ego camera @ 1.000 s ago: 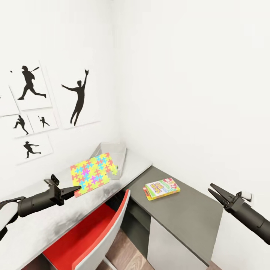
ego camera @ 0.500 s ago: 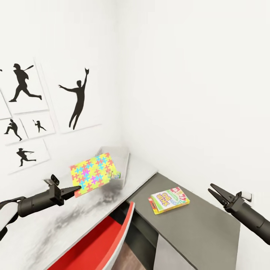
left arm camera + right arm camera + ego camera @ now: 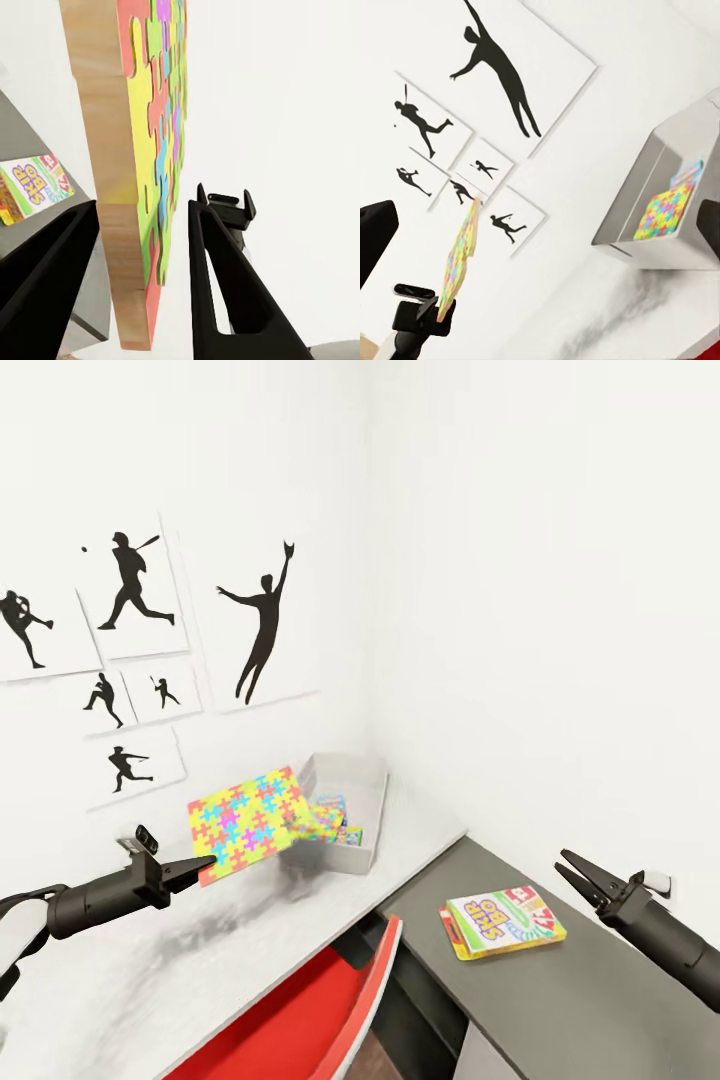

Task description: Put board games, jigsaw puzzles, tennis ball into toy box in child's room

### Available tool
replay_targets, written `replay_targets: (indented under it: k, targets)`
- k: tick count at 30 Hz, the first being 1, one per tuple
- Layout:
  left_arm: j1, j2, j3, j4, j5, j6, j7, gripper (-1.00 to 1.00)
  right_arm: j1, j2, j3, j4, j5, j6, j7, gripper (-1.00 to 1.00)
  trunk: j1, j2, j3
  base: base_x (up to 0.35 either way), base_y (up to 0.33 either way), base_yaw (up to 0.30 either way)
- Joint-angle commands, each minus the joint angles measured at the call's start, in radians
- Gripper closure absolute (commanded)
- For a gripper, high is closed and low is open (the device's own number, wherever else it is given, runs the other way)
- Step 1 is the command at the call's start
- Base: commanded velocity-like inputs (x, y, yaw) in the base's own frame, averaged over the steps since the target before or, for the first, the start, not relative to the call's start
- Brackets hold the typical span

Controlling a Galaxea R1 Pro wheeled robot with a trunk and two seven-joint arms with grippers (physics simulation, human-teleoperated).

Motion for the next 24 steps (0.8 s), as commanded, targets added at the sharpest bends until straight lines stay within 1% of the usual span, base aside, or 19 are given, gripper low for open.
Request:
replay_targets:
  k: [1,4,7,10,14,17,22,24]
  targets:
    - [-0.002,0.001,-0.002,0.001,0.002,0.004,-0.004,1.0,-0.001,0.0,-0.001,0.0,0.0,0.005,0.002,-1.0,0.001,-0.002,-0.002,0.157,0.031,0.288]
    - [-0.002,0.001,-0.001,0.001,0.002,0.004,-0.005,1.0,-0.001,0.0,-0.001,0.0,0.0,0.005,0.002,-1.0,0.001,-0.002,-0.002,0.179,0.11,0.24]
    - [-0.002,0.001,-0.002,0.001,0.002,0.004,-0.004,1.0,-0.001,0.0,-0.001,0.0,0.0,0.005,0.002,-1.0,0.001,-0.002,-0.002,0.194,0.124,0.078]
    - [-0.002,0.001,-0.002,0.001,0.002,0.004,-0.004,1.0,-0.001,0.0,-0.001,0.0,0.0,0.005,0.002,-1.0,0.001,-0.002,-0.002,0.176,0.029,0.036]
    - [-0.002,0.001,-0.002,0.001,0.002,0.004,-0.004,1.0,-0.001,0.0,-0.001,0.0,0.0,0.005,0.002,-1.0,0.001,-0.002,-0.002,0.232,0.006,0.213]
    - [-0.002,0.001,-0.002,0.001,0.002,0.004,-0.005,1.0,-0.001,0.0,-0.001,0.0,0.0,0.005,0.002,-1.0,0.001,-0.002,-0.002,0.072,0.001,0.198]
    - [-0.002,0.001,-0.001,0.001,0.002,0.004,-0.005,1.0,-0.001,0.0,-0.001,0.0,0.0,0.006,0.003,-1.0,0.001,-0.002,-0.002,0.021,0.0,0.036]
    - [-0.002,0.0,-0.001,0.001,0.002,0.004,-0.004,1.0,0.0,0.0,-0.001,0.0,0.0,0.005,0.004,-1.0,0.001,-0.002,-0.002,0.15,0.033,0.066]
